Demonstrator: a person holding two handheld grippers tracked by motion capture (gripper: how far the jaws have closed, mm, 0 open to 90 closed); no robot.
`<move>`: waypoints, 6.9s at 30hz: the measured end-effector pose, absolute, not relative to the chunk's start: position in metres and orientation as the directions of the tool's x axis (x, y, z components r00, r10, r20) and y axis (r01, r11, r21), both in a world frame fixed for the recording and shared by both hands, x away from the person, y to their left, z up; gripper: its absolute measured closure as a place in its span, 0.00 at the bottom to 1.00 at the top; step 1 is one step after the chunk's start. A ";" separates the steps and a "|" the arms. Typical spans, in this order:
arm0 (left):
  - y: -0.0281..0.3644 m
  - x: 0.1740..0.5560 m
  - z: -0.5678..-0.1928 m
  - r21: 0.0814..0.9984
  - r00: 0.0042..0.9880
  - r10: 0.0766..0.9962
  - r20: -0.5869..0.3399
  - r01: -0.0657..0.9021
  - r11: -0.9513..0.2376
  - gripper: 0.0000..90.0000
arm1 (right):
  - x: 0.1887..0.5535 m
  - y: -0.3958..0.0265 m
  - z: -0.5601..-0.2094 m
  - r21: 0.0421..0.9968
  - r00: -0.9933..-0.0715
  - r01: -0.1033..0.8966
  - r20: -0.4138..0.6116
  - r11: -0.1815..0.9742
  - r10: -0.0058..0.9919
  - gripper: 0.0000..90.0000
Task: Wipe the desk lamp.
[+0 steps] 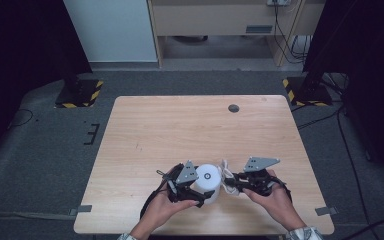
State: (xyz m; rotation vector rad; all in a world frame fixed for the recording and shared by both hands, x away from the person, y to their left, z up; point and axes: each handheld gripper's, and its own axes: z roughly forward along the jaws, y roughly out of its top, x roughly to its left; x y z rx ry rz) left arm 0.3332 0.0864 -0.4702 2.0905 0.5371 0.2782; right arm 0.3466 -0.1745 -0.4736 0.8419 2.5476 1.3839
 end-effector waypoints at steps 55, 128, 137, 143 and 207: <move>0.085 0.334 -0.473 0.833 0.879 0.476 -0.003 0.266 -0.486 0.09 | 0.360 -0.164 -0.497 0.765 -0.807 0.471 0.172 0.439 0.564 0.85; 0.084 0.333 -0.474 0.829 0.878 0.478 0.002 0.266 -0.492 0.09 | 0.318 -0.174 -0.468 0.835 -0.817 0.409 0.154 0.369 0.556 0.86; 0.083 0.333 -0.474 0.829 0.878 0.478 0.002 0.266 -0.492 0.09 | 0.304 -0.174 -0.464 0.847 -0.831 0.388 0.151 0.363 0.536 0.85; 0.083 0.333 -0.474 0.829 0.878 0.479 0.001 0.267 -0.491 0.09 | 0.304 -0.172 -0.449 0.864 -0.837 0.357 0.128 0.355 0.531 0.85; 0.098 0.352 -0.444 0.873 0.868 0.479 -0.130 0.329 -0.360 0.33 | 0.290 -0.161 -0.467 0.847 -0.857 0.355 0.126 0.396 0.500 0.85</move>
